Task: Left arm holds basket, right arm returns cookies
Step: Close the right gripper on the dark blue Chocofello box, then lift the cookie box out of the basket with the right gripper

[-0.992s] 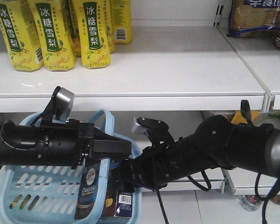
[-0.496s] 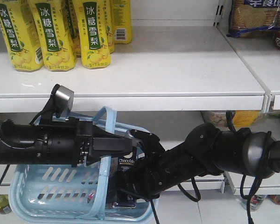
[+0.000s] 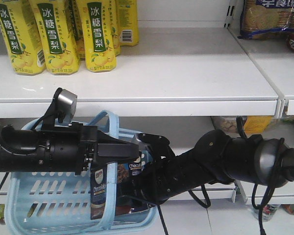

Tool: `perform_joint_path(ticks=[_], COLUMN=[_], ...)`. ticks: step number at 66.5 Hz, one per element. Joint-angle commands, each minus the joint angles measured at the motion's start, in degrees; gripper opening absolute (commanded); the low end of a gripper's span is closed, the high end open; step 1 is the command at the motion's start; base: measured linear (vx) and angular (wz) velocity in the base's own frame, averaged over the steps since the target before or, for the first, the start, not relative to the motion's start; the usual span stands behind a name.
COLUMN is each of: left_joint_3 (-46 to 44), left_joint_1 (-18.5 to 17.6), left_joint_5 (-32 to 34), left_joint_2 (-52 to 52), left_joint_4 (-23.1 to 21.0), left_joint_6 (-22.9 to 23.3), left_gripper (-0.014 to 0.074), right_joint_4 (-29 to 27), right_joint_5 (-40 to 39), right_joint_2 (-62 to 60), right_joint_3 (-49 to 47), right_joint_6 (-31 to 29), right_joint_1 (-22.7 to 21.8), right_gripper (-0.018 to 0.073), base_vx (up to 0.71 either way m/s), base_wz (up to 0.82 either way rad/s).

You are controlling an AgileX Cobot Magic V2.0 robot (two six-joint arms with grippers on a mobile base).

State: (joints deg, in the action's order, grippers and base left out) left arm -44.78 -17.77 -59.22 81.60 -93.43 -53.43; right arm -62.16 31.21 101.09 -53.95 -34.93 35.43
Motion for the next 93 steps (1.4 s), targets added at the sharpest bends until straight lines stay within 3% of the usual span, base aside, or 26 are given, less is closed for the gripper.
perform_joint_path(ticks=[1, 24, 48, 73, 86, 93], left_joint_3=[-2.12, -2.12, -2.12, -2.12, -2.12, -2.12], left_joint_1=[-0.28, -0.28, -0.28, -0.28, -0.28, -0.28], left_joint_5=[-5.1, -5.1, -5.1, -5.1, -5.1, -5.1], left_joint_2=[-1.94, -1.94, -1.94, -1.94, -1.94, -1.94], left_joint_4=[-8.03, -8.03, -8.03, -8.03, -8.03, -8.03], left_joint_6=[-0.87, -0.87, -0.87, -0.87, -0.87, -0.87], left_gripper=[-0.0006, -0.0006, -0.0006, -0.0006, -0.0006, -0.0006], right_joint_4=[-1.72, -0.82, 6.57, 7.66, 14.04, 20.27], right_joint_5=[-0.14, 3.38, 8.44, 6.42, 7.37, 8.04], right_joint_2=[-2.49, -6.69, -15.98, -28.0, -35.37, -39.58], right_joint_3=[-1.51, -1.51, -1.17, 7.87, 8.49, 8.49], right_joint_6=[-0.92, 0.45, 5.85, 6.62, 10.04, 14.15], right_joint_1=[-0.18, -3.1, -8.84, -9.77, -9.77, -9.89], right_gripper=[0.0104, 0.0081, 0.0089, 0.009, 0.009, 0.009], base_vx=[0.0, 0.0, 0.0, 0.0, 0.0, 0.0], base_wz=[0.0, 0.0, 0.0, 0.0, 0.0, 0.0])
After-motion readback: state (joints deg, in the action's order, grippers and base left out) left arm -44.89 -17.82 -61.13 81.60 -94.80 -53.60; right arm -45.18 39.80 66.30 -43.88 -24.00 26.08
